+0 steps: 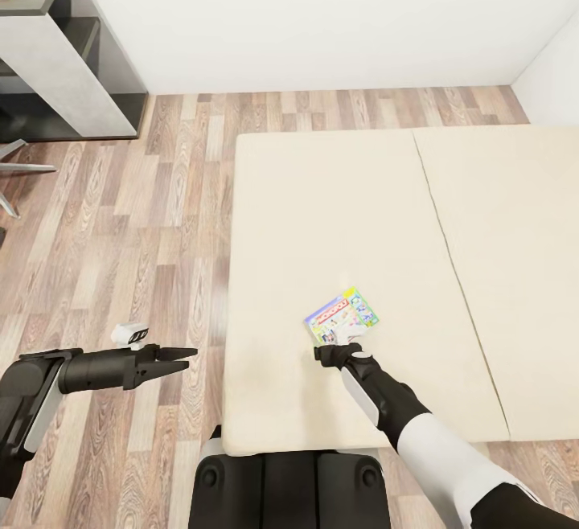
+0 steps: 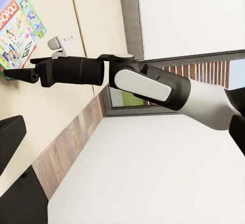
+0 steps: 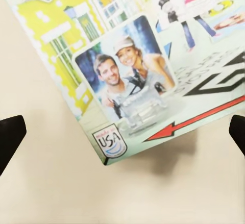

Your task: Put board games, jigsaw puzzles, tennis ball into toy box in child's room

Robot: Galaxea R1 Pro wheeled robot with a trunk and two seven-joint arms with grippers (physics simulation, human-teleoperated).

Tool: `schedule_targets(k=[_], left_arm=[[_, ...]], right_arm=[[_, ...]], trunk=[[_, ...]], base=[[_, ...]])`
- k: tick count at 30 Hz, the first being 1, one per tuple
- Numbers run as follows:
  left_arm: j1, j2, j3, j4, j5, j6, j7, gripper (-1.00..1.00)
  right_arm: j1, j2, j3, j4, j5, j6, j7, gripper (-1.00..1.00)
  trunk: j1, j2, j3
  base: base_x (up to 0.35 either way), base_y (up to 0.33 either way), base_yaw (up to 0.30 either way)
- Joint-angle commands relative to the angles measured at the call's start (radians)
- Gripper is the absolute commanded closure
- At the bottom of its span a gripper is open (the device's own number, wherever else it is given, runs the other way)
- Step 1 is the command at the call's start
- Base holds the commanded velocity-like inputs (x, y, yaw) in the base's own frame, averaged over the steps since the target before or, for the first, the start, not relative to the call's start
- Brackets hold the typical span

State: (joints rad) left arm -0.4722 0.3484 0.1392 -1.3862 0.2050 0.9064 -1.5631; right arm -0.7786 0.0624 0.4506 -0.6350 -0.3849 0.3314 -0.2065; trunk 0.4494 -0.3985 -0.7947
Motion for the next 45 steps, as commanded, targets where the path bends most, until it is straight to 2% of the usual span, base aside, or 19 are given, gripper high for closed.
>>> schedule_targets(k=[1, 6, 10, 14, 15, 18, 22, 29, 35, 45], left_arm=[[0.000, 0.001, 0.000, 0.000, 0.000, 0.010, -0.004, -1.00], [0.000, 0.001, 0.000, 0.001, 0.000, 0.010, -0.004, -1.00], [0.000, 0.002, 0.001, 0.005, 0.001, 0.009, -0.004, -1.00], [0.000, 0.003, 0.002, 0.009, 0.001, 0.009, -0.005, -1.00], [0.000, 0.002, 0.002, 0.010, 0.001, 0.009, -0.005, -1.00], [0.000, 0.003, 0.002, 0.011, 0.001, 0.009, -0.005, -1.00], [0.000, 0.004, 0.003, 0.012, 0.001, 0.009, -0.006, -1.00], [0.000, 0.006, 0.005, 0.012, 0.001, 0.009, -0.006, -1.00], [0.000, 0.008, 0.006, 0.012, 0.001, 0.009, -0.007, -1.00], [0.000, 0.009, 0.007, 0.012, 0.001, 0.009, -0.006, -1.00]], right_arm=[[-0.001, -0.001, 0.005, -0.002, -0.012, 0.004, -0.011, -1.00], [-0.002, -0.001, 0.003, 0.000, -0.016, 0.010, -0.011, -1.00], [-0.013, -0.002, -0.023, 0.000, -0.018, 0.047, -0.010, -1.00], [-0.036, -0.004, -0.085, -0.003, -0.017, 0.152, -0.011, -1.00], [-0.047, -0.004, -0.115, -0.006, -0.016, 0.193, -0.011, -1.00], [-0.066, -0.005, -0.164, -0.018, -0.011, 0.252, -0.011, -1.00], [-0.093, -0.018, -0.192, -0.033, -0.009, 0.285, -0.011, -1.00], [-0.147, -0.052, -0.208, -0.041, -0.016, 0.334, -0.010, -1.00], [-0.192, -0.059, -0.218, -0.042, -0.017, 0.360, -0.012, -1.00], [-0.255, -0.060, -0.220, -0.042, -0.015, 0.363, -0.024, -1.00]], trunk=[[0.001, -0.002, -0.001], [0.001, -0.002, -0.001], [0.001, -0.002, -0.001], [0.001, -0.002, -0.001], [0.001, -0.002, -0.001], [0.001, -0.002, -0.001], [0.001, -0.002, -0.001], [0.001, -0.002, -0.001], [0.001, -0.002, -0.001], [0.001, -0.002, -0.001]], base=[[0.000, 0.000, 0.000], [0.000, 0.000, 0.000], [0.000, 0.000, 0.000], [0.000, 0.000, 0.000], [0.000, 0.000, 0.000], [0.000, 0.000, 0.000], [0.000, 0.000, 0.000], [0.000, 0.000, 0.000], [0.000, 0.000, 0.000], [0.000, 0.000, 0.000]])
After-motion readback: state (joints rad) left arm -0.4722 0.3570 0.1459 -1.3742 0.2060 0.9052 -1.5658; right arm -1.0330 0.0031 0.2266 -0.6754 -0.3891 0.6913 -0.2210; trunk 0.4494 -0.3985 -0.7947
